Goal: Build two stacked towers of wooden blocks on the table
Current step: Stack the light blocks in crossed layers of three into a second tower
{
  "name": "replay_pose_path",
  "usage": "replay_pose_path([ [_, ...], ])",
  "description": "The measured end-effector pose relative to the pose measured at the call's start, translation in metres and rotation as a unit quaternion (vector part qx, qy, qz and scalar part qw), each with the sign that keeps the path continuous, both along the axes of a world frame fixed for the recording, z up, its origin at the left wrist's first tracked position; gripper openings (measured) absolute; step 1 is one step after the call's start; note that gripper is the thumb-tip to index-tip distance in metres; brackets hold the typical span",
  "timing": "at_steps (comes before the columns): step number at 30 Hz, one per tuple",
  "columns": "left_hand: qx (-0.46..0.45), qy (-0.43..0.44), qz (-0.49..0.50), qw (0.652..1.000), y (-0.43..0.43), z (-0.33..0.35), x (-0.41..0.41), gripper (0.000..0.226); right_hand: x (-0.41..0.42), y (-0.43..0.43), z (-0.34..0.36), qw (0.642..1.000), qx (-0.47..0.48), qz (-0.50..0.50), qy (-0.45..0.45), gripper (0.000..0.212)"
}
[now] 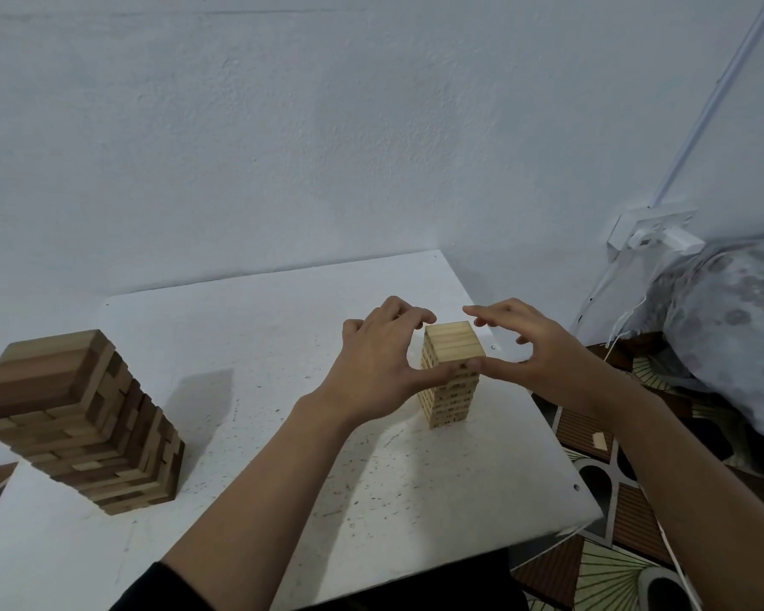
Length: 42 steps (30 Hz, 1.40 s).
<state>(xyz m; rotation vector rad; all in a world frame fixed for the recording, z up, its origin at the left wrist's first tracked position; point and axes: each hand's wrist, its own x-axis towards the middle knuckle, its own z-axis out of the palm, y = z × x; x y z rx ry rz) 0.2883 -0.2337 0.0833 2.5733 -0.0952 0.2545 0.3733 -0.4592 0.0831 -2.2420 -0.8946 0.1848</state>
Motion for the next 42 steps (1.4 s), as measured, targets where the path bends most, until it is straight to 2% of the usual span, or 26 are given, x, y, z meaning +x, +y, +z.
replay_pose_path([
  [3, -0.016, 0.004, 0.006, 1.0, -0.001, 0.002, -0.002, 0.071, -0.004, -0.002, -0.004, 0.999, 0.039, -0.022, 0.031, 0.059],
  [6, -0.103, 0.006, 0.016, 0.995, 0.001, 0.0, -0.011, 0.076, -0.014, -0.006, -0.019, 0.979, 0.171, -0.083, 0.078, 0.035],
  [9, -0.127, 0.019, 0.017, 0.992, 0.009, -0.018, -0.029, 0.082, -0.026, -0.017, -0.046, 0.958, 0.228, -0.131, 0.113, 0.034],
  [11, -0.097, 0.044, 0.023, 0.994, 0.018, -0.04, -0.04, 0.084, -0.033, -0.024, -0.064, 0.962, 0.195, -0.133, 0.134, 0.033],
  [13, -0.067, 0.072, 0.04, 0.994, 0.024, -0.062, -0.046, 0.081, -0.033, -0.03, -0.078, 0.976, 0.122, -0.127, 0.127, 0.025],
  [16, -0.01, 0.11, 0.068, 0.992, 0.018, -0.086, -0.043, 0.08, -0.028, -0.028, -0.089, 0.991, 0.003, -0.11, 0.079, 0.048],
  [19, 0.022, 0.12, 0.077, 0.99, 0.008, -0.096, -0.032, 0.081, -0.018, -0.019, -0.085, 0.993, -0.052, -0.071, 0.076, 0.061],
  [23, 0.017, 0.126, 0.072, 0.989, 0.003, -0.1, -0.016, 0.082, 0.003, -0.011, -0.077, 0.991, -0.105, -0.028, 0.082, 0.07],
  [30, 0.028, 0.11, 0.06, 0.992, 0.0, -0.104, -0.001, 0.073, 0.017, -0.001, -0.077, 0.989, -0.106, 0.026, 0.102, 0.08],
  [35, 0.019, 0.095, 0.057, 0.994, -0.003, -0.105, 0.0, 0.064, 0.02, 0.002, -0.079, 0.989, -0.084, 0.041, 0.114, 0.062],
  [42, 0.007, 0.09, 0.055, 0.994, -0.005, -0.104, 0.001, 0.058, 0.024, 0.006, -0.082, 0.989, -0.076, 0.046, 0.114, 0.064],
])
